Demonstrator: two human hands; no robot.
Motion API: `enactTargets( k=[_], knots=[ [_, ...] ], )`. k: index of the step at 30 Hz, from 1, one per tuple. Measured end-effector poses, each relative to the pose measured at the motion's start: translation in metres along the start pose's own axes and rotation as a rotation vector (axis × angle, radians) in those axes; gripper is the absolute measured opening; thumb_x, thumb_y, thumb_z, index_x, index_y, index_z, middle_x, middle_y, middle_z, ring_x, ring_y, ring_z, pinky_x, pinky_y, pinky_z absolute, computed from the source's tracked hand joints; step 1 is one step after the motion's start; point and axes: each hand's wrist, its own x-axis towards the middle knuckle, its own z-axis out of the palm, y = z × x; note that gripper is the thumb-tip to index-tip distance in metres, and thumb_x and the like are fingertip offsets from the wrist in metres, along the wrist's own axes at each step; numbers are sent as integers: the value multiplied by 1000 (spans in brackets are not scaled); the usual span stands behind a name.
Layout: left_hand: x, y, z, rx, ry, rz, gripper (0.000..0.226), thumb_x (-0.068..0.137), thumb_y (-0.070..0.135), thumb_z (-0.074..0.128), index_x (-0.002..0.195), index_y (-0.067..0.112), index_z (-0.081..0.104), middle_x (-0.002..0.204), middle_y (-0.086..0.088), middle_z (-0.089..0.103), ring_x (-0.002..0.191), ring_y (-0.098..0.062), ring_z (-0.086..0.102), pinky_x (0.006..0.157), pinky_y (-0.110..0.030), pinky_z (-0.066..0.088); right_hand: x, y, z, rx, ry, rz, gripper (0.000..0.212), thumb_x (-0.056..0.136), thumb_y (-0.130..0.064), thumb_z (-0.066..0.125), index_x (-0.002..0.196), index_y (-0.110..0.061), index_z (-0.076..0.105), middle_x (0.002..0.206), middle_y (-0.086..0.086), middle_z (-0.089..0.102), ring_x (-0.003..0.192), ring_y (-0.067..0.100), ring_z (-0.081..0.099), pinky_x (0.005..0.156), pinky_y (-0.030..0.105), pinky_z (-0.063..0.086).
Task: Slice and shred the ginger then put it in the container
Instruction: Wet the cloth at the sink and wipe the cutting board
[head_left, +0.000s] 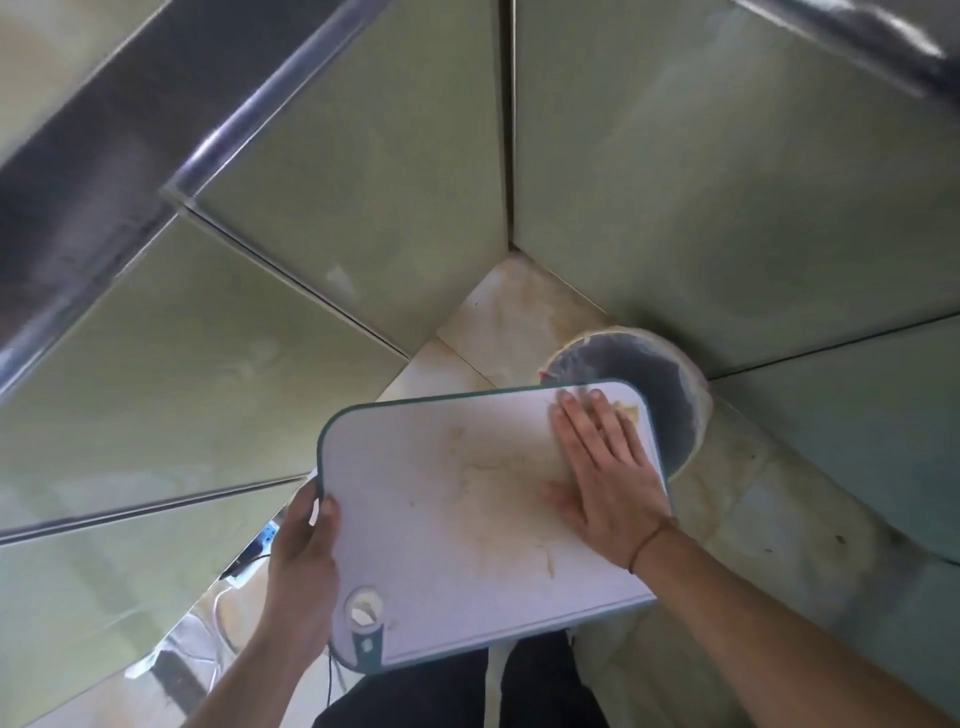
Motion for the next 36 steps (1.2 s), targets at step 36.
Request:
enactTargets(
  k=[36],
  knots=[
    [-13, 8, 25, 42, 115, -50, 28, 110, 23, 41, 97, 35, 63, 81, 18, 69, 70, 6, 61, 65, -20, 46, 27, 54, 44, 181, -159, 154, 69, 92, -52, 12, 154, -22, 2, 162, -5, -4, 149, 20, -3, 120, 47, 16]
  ],
)
